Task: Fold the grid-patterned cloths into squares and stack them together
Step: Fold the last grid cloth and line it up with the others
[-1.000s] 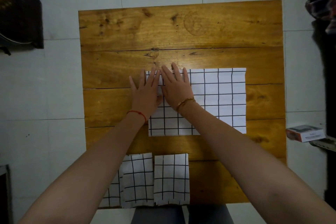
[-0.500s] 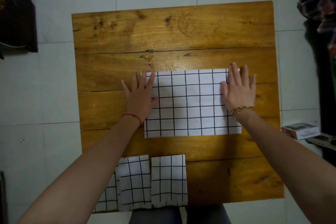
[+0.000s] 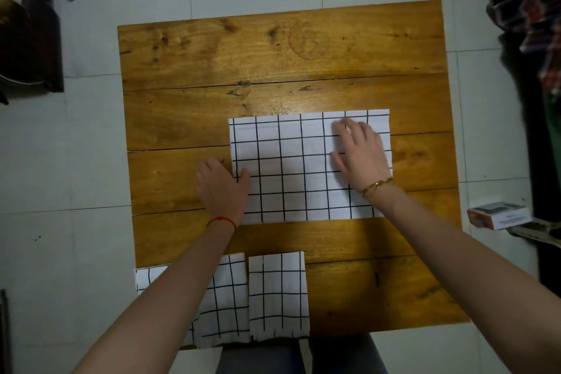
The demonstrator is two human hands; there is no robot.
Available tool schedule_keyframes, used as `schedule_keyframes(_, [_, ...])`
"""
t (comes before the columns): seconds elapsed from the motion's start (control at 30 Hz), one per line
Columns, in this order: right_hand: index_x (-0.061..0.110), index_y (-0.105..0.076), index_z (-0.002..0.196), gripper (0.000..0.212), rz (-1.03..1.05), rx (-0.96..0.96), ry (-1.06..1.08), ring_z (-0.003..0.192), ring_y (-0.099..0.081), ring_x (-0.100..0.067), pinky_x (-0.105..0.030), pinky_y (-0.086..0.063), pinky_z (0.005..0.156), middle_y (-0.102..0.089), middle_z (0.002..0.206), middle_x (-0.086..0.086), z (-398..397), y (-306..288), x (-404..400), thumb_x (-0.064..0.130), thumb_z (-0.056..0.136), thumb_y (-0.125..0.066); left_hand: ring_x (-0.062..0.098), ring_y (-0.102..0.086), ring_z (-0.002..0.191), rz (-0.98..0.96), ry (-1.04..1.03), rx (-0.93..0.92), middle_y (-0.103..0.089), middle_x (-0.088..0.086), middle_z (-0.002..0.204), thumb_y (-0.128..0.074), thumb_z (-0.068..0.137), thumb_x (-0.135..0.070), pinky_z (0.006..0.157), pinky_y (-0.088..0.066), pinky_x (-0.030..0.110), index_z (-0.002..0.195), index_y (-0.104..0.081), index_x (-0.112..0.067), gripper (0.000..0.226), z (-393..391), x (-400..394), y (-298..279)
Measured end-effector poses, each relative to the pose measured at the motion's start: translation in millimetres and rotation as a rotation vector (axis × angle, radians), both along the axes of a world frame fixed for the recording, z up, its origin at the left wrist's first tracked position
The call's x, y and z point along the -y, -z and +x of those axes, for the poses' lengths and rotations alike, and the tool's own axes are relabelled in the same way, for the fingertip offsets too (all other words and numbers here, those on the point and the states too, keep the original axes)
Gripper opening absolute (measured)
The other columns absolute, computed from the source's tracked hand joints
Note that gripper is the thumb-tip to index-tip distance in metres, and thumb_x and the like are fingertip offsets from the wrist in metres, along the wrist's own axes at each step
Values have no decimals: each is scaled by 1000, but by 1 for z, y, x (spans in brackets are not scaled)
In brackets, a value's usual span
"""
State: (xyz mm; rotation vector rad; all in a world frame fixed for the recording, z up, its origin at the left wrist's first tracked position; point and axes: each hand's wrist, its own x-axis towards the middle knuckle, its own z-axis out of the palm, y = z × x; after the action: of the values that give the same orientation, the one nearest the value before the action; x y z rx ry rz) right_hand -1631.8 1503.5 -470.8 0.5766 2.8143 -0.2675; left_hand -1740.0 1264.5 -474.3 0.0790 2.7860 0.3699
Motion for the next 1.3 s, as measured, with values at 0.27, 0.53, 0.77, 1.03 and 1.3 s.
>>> schedule_keyframes(0.27, [14,-35,141,64,-44,60,-35,117,-44,-29,-41,-42,94,-46,133,-6,-3,4,32,27,84,-61,27,-50,107,223,-295,203,-53,10,114,-69,82,-33,91,-46,38,112,-59,-10,39,5,-9,5])
schedule_keyframes(0.53, [16,-27,145,77,-89,84,-35,120,-39,-29,-41,-41,94,-40,138,-4,-7,6,39,40,81,-63,5,-56,84,635,-500,351,-60,2,109,-72,84,-24,66,-45,17,124,-50,-12,47,-11,-8,-23])
schedule_keyframes(0.77, [19,-19,147,94,-74,83,-117,118,-39,-29,-41,-42,95,-37,137,-6,-26,6,65,57,74,-65,20,-51,71,701,23,447,-52,18,83,-62,92,-31,68,-47,33,132,-48,-11,47,-29,24,-61])
schedule_keyframes(1.03, [17,-29,143,89,-131,48,-100,113,-42,-29,-41,-43,92,-42,128,-11,-40,6,89,50,72,-70,11,-67,89,696,235,428,-65,-7,107,-60,92,-29,77,-58,32,142,-40,-26,54,-12,-18,-88])
schedule_keyframes(1.3, [6,-55,88,9,-330,-205,372,78,-52,-28,-43,-47,67,-57,84,-11,5,-5,39,4,81,-50,0,-58,67,794,225,564,-58,-7,99,-67,87,-20,63,-50,12,150,-26,-17,75,39,-88,-73])
